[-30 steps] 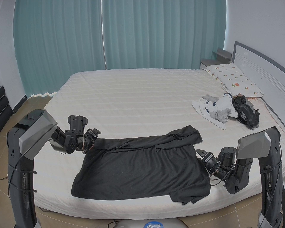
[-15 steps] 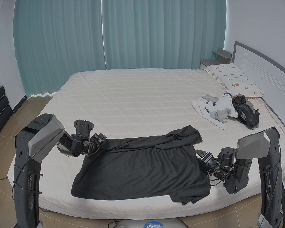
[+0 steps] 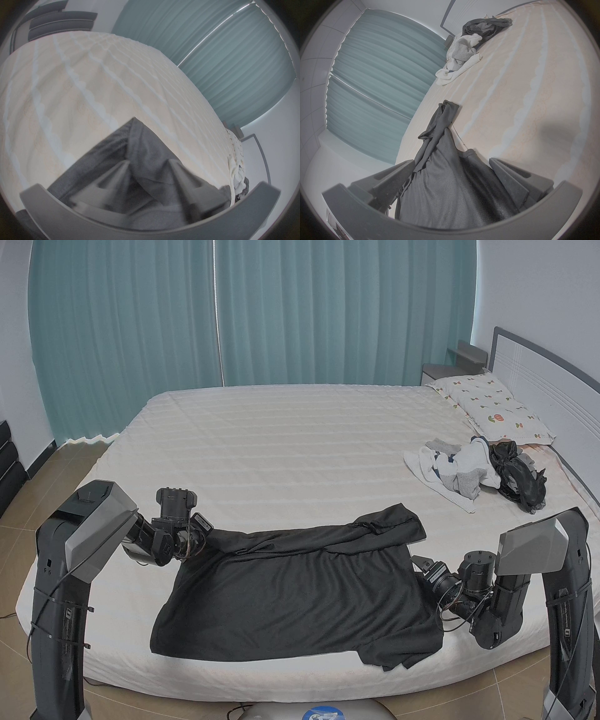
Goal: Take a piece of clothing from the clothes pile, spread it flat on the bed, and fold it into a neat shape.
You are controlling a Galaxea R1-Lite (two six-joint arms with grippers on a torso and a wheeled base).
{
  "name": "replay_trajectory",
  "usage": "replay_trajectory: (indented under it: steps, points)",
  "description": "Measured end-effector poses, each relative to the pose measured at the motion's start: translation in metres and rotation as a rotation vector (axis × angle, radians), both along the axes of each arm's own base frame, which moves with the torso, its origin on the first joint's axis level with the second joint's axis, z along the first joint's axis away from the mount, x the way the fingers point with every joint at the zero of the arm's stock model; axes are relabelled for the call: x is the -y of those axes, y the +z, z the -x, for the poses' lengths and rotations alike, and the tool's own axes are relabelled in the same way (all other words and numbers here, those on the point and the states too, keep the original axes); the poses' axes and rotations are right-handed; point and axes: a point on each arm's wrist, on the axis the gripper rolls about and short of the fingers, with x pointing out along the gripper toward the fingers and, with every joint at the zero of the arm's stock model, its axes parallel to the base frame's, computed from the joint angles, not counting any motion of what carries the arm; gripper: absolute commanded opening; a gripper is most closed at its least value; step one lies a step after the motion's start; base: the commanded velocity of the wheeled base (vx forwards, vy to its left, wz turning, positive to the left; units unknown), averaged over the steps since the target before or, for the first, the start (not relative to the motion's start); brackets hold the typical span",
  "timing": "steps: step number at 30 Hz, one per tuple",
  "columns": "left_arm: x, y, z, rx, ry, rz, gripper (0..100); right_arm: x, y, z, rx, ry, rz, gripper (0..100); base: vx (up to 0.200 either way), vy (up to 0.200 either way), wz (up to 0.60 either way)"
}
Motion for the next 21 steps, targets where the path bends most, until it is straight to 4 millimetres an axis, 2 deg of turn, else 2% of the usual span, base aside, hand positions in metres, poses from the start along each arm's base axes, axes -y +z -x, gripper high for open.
replay_trajectory:
  steps: [4, 12, 16, 21]
  points:
    - [-0.009, 0.01, -0.009, 0.047, 0.039, 0.009, 0, 0.0, 0.0, 0.0, -0.002, 0.0, 0.001, 100, 0.0, 0.0, 0.0]
    - [-0.03, 0.043, -0.043, 0.204, 0.095, 0.024, 0, -0.002, -0.002, 0.001, -0.005, 0.006, 0.004, 100, 0.0, 0.0, 0.0]
    - [-0.039, 0.041, -0.059, 0.243, 0.122, 0.022, 0, -0.003, -0.002, 0.002, -0.007, 0.007, 0.009, 100, 0.0, 0.0, 0.0]
    - [-0.059, 0.027, -0.074, 0.264, 0.187, 0.015, 0, -0.004, -0.004, 0.002, -0.008, 0.007, 0.015, 100, 0.0, 0.0, 0.0]
